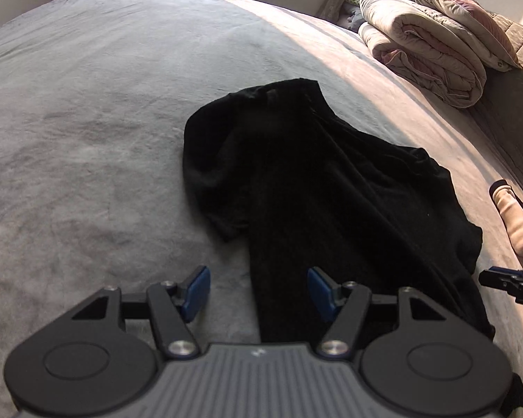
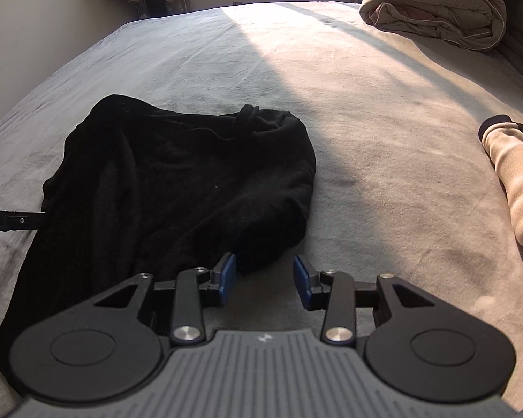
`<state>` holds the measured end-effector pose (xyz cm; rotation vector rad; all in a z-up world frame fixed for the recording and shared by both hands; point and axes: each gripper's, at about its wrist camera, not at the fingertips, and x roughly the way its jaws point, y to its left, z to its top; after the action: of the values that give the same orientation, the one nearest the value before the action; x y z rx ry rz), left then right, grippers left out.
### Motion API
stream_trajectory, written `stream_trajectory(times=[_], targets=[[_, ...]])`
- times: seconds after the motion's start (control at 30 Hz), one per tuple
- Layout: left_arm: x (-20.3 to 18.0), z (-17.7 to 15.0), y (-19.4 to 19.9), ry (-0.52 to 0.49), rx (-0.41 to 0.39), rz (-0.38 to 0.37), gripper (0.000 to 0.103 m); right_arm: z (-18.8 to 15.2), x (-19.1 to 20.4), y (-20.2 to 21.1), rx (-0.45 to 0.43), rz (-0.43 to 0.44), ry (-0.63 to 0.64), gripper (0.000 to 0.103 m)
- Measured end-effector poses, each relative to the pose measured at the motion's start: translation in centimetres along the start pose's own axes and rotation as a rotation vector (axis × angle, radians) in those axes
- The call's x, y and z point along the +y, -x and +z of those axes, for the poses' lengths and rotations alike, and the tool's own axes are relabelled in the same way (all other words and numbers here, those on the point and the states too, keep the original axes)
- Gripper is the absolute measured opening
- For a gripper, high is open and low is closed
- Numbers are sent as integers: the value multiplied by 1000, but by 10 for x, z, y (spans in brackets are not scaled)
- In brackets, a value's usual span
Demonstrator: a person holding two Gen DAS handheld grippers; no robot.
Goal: Fold clothes
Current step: 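Lower the garment onto the bed and open both grippers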
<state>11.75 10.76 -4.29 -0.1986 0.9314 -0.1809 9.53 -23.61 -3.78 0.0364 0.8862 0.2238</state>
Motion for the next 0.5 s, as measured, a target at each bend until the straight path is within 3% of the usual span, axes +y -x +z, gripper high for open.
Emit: stream_trajectory(times=[0.13, 0.37, 0.5], targets=[[-3, -28, 18, -19, 2, 1, 62, -25, 1, 13, 28, 14, -29, 41], [-13, -72, 50, -43, 70, -93, 61, -60, -2, 44, 38, 41, -100, 46], [-6, -97, 62, 21, 47, -146, 58, -77, -5, 62, 52, 40, -130, 46]])
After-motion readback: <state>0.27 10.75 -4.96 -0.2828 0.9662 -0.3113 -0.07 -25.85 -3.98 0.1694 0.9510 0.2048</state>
